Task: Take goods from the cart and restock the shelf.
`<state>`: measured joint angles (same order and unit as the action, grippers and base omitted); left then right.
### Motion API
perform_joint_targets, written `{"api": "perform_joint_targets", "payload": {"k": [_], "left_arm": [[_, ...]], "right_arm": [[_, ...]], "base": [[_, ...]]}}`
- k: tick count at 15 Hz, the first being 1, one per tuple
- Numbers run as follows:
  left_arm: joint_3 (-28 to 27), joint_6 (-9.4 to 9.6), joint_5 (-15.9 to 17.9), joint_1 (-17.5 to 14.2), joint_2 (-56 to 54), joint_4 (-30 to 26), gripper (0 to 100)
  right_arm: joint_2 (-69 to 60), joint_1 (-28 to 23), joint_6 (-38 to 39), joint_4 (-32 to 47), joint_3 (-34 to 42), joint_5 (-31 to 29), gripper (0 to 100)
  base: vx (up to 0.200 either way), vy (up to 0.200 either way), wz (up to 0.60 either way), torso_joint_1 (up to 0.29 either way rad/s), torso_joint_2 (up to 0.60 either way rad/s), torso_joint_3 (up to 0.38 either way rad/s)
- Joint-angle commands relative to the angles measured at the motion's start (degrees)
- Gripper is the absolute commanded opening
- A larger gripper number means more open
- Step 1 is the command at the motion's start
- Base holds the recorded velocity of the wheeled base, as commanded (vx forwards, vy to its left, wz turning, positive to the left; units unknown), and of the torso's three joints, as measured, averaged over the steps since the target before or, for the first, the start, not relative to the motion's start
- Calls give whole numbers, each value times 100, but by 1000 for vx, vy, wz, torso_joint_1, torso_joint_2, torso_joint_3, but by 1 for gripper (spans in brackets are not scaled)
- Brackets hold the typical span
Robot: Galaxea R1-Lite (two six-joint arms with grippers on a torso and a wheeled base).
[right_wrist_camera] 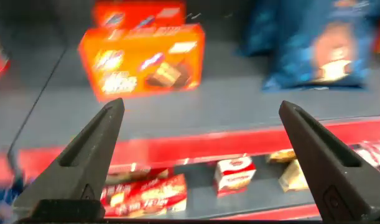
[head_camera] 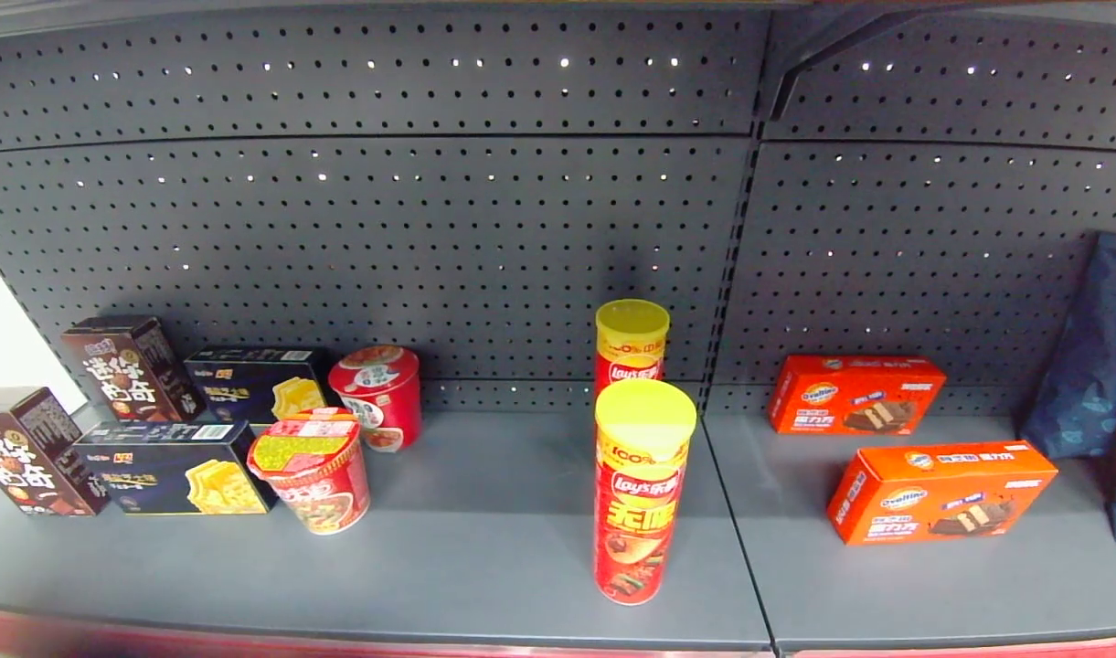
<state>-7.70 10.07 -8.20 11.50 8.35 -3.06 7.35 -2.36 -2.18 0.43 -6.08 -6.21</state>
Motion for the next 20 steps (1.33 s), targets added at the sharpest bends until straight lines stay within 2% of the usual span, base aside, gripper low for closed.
{"api": "perform_joint_targets", "payload": {"k": [1, 2, 3, 4, 5, 7, 8, 10, 11, 12, 13, 14, 15, 17, 18, 19, 20], "left_arm": [[410, -49, 29, 46, -325, 368, 100], [762, -58, 47, 46, -317, 904, 100], [770, -128, 109, 55, -317, 877, 100], [770, -348, 363, 46, -317, 745, 100], [770, -480, 645, 46, -325, 649, 100], [770, -576, 1251, 46, -317, 297, 100], [770, -585, 1339, 72, -317, 288, 100], [770, -647, 1339, 151, -317, 288, 100], [770, -664, 1313, 151, -317, 288, 100], [770, -664, 1119, 151, -317, 288, 100], [770, -691, 768, 151, -317, 288, 100], [770, -787, 618, 134, -325, 288, 100], [770, -814, 601, 125, -325, 297, 100], [770, -761, 768, 134, -317, 288, 100], [770, -822, 1146, 134, -317, 288, 100], [770, -831, 1207, 134, -317, 288, 100], [770, -805, 1190, 134, -317, 288, 100]], "right_arm": [[-313, 8, 34, -438, 600, 58, 100], [-313, 8, 60, -473, 608, 49, 100], [-313, 8, 113, -465, 608, 58, 100], [-313, 8, 157, -465, 608, 58, 100], [-313, 8, 201, -465, 608, 67, 100], [-313, 8, 183, -456, 608, 155, 100], [-313, 8, 95, -456, 608, 374, 100], [-313, 8, -265, -438, 600, 867, 100], [-313, 8, -283, -403, 591, 875, 100], [-313, 8, -274, -324, 564, 831, 100], [-313, 8, -256, -306, 556, 559, 100], [-313, 8, -221, -315, 556, 84, 100], [-313, 8, -177, -350, 564, -74, 100], [-313, 8, -195, -350, 573, 84, 100], [-313, 8, -177, -350, 573, 621, 100], [-313, 8, -89, -306, 547, 1060, 100], [-313, 8, 34, -298, 547, 1157, 100]], "base": [[0, 0, 0, 0, 0, 0], [0, 0, 0, 0, 0, 0], [0, 0, 0, 0, 0, 0], [0, 0, 0, 0, 0, 0], [0, 0, 0, 0, 0, 0], [0, 0, 0, 0, 0, 0], [0, 0, 0, 0, 0, 0], [0, 0, 0, 0, 0, 0], [0, 0, 0, 0, 0, 0], [0, 0, 0, 0, 0, 0], [0, 0, 0, 0, 0, 0], [0, 0, 0, 0, 0, 0], [0, 0, 0, 0, 0, 0], [0, 0, 0, 0, 0, 0], [0, 0, 0, 0, 0, 0], [0, 0, 0, 0, 0, 0], [0, 0, 0, 0, 0, 0]]}}
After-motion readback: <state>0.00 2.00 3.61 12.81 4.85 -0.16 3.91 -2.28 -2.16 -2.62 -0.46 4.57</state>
